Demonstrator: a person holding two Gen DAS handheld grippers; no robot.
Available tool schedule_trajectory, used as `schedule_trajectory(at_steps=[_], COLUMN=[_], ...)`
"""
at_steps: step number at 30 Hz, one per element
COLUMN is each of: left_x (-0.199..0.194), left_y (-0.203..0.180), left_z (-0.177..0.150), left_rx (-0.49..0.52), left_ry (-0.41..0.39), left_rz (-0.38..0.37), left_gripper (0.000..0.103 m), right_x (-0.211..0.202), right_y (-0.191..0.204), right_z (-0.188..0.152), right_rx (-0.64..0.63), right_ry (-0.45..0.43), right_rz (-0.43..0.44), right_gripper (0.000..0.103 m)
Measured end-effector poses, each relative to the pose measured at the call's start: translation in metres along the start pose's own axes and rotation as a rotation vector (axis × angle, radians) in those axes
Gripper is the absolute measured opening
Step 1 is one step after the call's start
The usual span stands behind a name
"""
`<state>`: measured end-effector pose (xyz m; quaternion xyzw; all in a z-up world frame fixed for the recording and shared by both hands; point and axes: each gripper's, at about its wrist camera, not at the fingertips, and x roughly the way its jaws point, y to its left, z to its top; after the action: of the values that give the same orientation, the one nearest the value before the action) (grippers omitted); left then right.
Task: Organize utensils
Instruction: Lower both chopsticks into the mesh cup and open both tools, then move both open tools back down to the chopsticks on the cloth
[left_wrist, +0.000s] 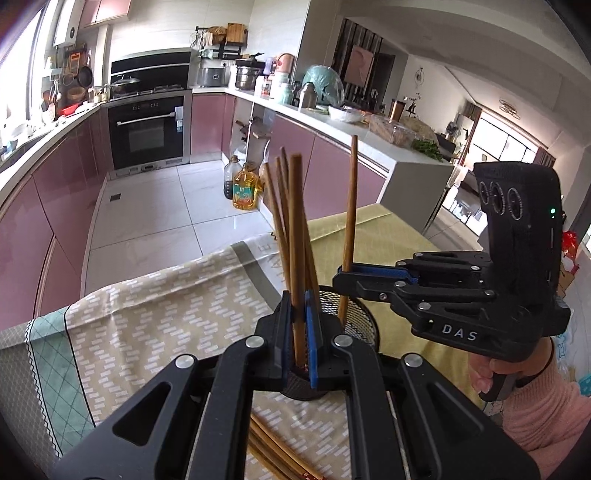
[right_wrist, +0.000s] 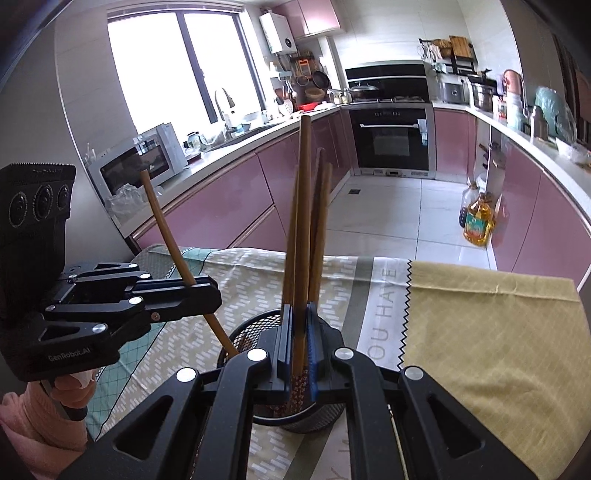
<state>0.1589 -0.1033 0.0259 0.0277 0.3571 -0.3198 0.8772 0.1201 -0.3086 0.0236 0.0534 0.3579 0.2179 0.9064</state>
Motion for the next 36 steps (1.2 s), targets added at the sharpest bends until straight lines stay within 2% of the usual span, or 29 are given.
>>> schedule_trajectory(at_steps=[3, 5, 13, 16, 18, 20, 25, 28, 32, 36], left_x=[0.007, 0.009, 0.003, -0.011, -0.022, -0.032, -0.041, -0.038, -0.03, -0.022], left_y=[0.006, 0.011, 0.018, 0.022, 0.025, 0.03, 0.042, 0.048, 0.054, 0.058], left_z=[0.0, -0.004, -0.01, -0.021, -0.031, -0.042, -0.078, -0.099, -0.124, -0.142], left_rx=[-0.018, -0.037, -0.073, -0.09, -0.094, -0.108, -0.139, -0.163, -0.189, -0.226], left_ry=[0.009, 0.012, -0.035, -0.069, -0.095, -0.112, -0.08, -0.037, 0.015, 0.049], left_rz=[-0.008, -0.007, 0.01, 0.032, 0.045, 0.047, 0.099, 0.13, 0.169, 0.157], left_gripper=[0.008, 0.008, 0.009, 0.018, 0.023, 0.027, 0.039, 0.043, 0.048, 0.05], right_x=[0.001, 0.001, -0.014, -0.026, -0.034, -0.041, -0.037, -0.018, 0.008, 0.027], right_y=[-0.008, -0.009, -0.003, 0.004, 0.012, 0.021, 0.038, 0.046, 0.051, 0.061], right_z=[0.0, -0.001, -0.009, -0.015, -0.02, -0.029, -0.054, -0.07, -0.09, -0.105], right_rx=[0.029, 0.039, 0.022, -0.002, -0.029, -0.064, -0.099, -0.093, -0.072, -0.077], right_ry=[-0.009, -0.016, -0.058, -0.085, -0.097, -0.1, -0.041, 0.032, 0.111, 0.158], right_rz=[-0.003, -0.004, -0.003, 0.018, 0.039, 0.068, 0.124, 0.135, 0.132, 0.102], right_gripper=[0.01, 0.019, 0.023, 0.028, 0.038, 0.039, 0.041, 0.041, 0.041, 0.041])
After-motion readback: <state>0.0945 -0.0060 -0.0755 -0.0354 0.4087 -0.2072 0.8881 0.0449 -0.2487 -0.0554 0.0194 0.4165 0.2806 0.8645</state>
